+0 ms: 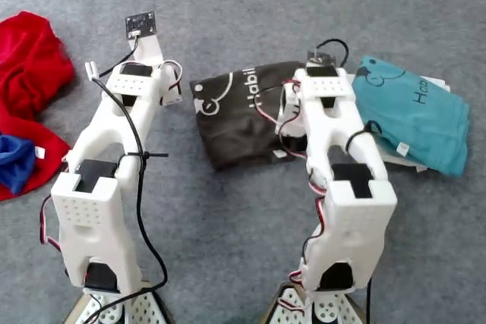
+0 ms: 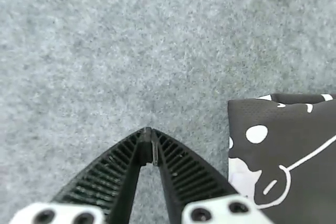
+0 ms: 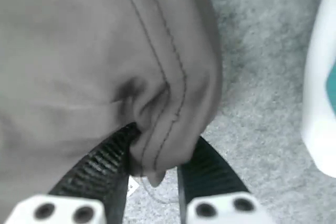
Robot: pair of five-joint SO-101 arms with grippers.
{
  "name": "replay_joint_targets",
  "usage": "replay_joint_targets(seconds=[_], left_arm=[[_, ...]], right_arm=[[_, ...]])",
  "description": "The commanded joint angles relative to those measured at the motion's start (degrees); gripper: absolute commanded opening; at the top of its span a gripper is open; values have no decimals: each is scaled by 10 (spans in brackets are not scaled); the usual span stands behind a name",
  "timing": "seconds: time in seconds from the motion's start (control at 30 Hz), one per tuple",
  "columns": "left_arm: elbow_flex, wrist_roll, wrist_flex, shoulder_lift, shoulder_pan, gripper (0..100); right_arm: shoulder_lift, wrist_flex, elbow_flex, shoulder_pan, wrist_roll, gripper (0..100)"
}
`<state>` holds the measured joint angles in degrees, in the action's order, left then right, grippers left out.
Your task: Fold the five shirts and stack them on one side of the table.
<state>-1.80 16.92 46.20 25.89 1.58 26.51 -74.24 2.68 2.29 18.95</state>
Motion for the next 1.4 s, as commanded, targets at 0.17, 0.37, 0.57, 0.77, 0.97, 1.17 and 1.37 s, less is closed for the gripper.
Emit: replay_joint_targets(seconds=[0.17, 0.37, 0.57, 0.77, 0.97, 1.17, 1.37], left_arm=[[-1, -7, -9, -29, -4, 29], [-1, -5, -9, -29, -4, 29], [-1, -6, -9, -29, -4, 29], [-3, -4, -4, -29, -4, 29], [-44, 25, 55, -47, -3, 33], [-121, 113, 165, -54, 27, 116], [-152, 214, 171, -49, 56, 222]], right_arm=[[2, -76, -116, 4, -33, 14], [3, -136, -218, 4, -88, 14], [4, -192, -313, 3, -170, 14], [6, -209, -372, 4, -196, 14], [16, -204, -356, 3, -193, 14], [38, -198, -356, 6, -193, 14], [59, -196, -356, 4, -192, 15]])
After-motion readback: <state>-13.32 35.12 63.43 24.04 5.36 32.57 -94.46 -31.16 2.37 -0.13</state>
